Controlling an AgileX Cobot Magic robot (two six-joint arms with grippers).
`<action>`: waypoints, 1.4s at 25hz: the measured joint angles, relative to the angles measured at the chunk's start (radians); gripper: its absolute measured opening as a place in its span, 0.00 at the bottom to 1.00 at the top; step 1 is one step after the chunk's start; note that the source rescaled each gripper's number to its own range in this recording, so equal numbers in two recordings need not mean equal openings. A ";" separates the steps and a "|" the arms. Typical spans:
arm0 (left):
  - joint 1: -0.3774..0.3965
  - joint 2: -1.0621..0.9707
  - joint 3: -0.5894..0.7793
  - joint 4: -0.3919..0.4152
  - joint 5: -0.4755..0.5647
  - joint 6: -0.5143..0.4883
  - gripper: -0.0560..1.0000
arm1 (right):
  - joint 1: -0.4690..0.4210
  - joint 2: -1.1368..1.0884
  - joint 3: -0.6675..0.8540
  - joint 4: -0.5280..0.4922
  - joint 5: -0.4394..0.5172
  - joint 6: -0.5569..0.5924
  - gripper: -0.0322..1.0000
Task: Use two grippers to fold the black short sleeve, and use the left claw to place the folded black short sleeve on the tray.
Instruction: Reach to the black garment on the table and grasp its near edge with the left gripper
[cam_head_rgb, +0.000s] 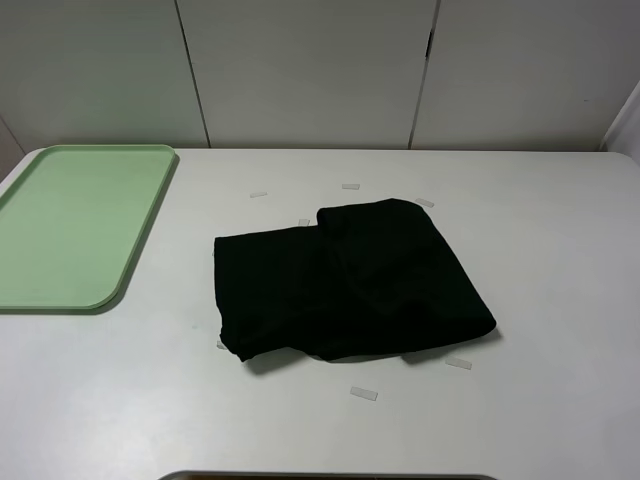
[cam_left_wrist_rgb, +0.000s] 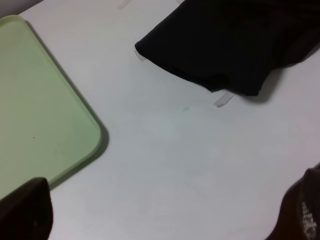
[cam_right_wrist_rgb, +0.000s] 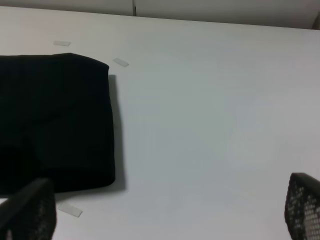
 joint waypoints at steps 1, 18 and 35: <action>0.000 0.000 0.000 -0.006 -0.003 -0.011 0.98 | 0.000 0.000 0.000 0.000 0.000 0.000 1.00; 0.000 0.670 -0.023 -0.375 -0.421 -0.175 0.98 | 0.000 0.000 0.001 0.000 -0.001 0.000 1.00; 0.001 1.502 -0.023 -1.043 -0.817 0.398 0.98 | 0.000 0.000 0.001 0.000 -0.001 0.000 1.00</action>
